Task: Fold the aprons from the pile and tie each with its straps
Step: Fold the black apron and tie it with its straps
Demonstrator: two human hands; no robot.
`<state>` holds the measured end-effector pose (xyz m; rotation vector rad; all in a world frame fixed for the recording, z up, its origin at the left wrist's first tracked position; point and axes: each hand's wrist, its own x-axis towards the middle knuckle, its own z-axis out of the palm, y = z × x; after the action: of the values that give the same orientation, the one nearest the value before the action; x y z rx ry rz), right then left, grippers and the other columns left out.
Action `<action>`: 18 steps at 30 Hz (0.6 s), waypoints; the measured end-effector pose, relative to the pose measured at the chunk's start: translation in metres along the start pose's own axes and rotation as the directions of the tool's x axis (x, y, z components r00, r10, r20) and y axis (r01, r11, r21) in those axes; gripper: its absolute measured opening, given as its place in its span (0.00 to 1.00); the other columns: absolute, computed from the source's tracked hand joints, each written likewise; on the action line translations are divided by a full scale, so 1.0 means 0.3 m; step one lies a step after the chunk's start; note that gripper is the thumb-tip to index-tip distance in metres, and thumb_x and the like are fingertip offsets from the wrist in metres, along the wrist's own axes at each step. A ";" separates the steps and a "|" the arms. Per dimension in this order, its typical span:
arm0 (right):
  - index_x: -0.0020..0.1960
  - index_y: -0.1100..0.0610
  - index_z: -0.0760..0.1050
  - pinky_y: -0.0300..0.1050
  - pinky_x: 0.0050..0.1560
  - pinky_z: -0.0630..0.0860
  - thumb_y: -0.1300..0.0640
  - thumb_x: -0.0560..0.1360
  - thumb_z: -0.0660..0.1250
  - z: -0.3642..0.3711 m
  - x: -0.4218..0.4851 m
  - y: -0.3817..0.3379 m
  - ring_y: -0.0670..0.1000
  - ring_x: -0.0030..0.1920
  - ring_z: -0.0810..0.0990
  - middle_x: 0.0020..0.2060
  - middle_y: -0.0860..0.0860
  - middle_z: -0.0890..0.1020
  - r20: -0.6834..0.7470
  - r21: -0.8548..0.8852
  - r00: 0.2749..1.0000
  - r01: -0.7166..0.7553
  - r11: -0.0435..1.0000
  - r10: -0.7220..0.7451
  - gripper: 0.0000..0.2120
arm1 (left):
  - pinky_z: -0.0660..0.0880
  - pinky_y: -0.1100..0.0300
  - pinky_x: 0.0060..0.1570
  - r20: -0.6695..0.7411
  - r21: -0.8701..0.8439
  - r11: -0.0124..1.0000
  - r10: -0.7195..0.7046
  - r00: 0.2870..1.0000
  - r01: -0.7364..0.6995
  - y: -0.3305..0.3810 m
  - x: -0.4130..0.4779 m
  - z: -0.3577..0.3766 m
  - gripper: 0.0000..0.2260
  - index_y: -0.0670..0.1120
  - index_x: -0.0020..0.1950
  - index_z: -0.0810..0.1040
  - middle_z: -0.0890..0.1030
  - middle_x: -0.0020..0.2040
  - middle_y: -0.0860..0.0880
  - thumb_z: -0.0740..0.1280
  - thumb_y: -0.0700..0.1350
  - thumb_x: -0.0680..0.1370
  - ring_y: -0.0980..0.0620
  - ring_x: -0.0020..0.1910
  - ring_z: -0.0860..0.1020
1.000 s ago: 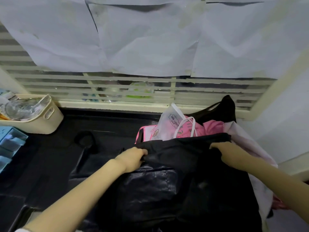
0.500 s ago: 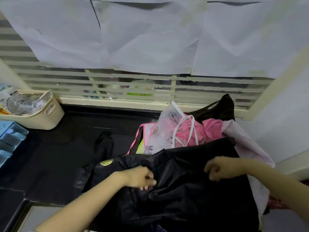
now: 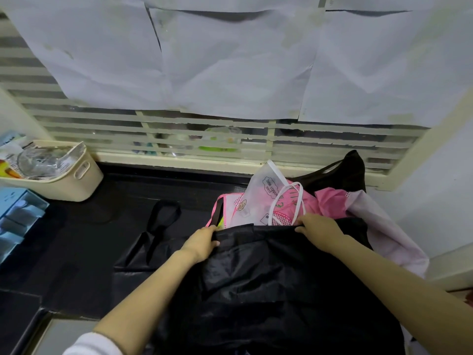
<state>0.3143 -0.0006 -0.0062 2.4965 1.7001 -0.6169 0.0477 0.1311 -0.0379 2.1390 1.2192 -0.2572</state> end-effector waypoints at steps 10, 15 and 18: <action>0.46 0.63 0.75 0.50 0.44 0.71 0.58 0.79 0.61 -0.269 0.109 0.010 0.60 0.43 0.77 0.44 0.59 0.78 -0.492 0.116 0.869 0.119 0.986 -0.047 0.09 | 0.72 0.52 0.47 -0.453 -0.025 0.997 0.055 0.890 -0.074 0.138 0.063 -0.274 0.04 0.38 0.48 0.74 0.79 0.49 0.38 0.64 0.39 0.78 0.39 0.48 0.78; 0.63 0.64 0.70 0.47 0.41 0.73 0.64 0.78 0.61 -0.299 0.125 0.009 0.59 0.42 0.78 0.58 0.61 0.73 -0.582 0.157 0.812 0.152 0.976 -0.033 0.13 | 0.70 0.52 0.53 -0.508 -0.012 0.986 0.139 0.850 -0.168 0.168 0.095 -0.282 0.15 0.41 0.66 0.68 0.66 0.68 0.39 0.60 0.37 0.79 0.39 0.59 0.73; 0.74 0.62 0.57 0.47 0.56 0.74 0.62 0.76 0.64 -0.207 0.103 0.005 0.58 0.56 0.76 0.73 0.61 0.59 -0.464 0.136 0.886 0.096 0.986 -0.022 0.29 | 0.69 0.54 0.63 -0.420 0.005 0.984 0.164 0.893 -0.178 0.129 0.093 -0.204 0.31 0.48 0.77 0.53 0.47 0.78 0.44 0.63 0.37 0.78 0.42 0.71 0.64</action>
<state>0.3435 0.0425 0.0397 2.8887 1.9448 -0.1602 0.0862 0.1752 0.0131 2.3275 1.2381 0.3172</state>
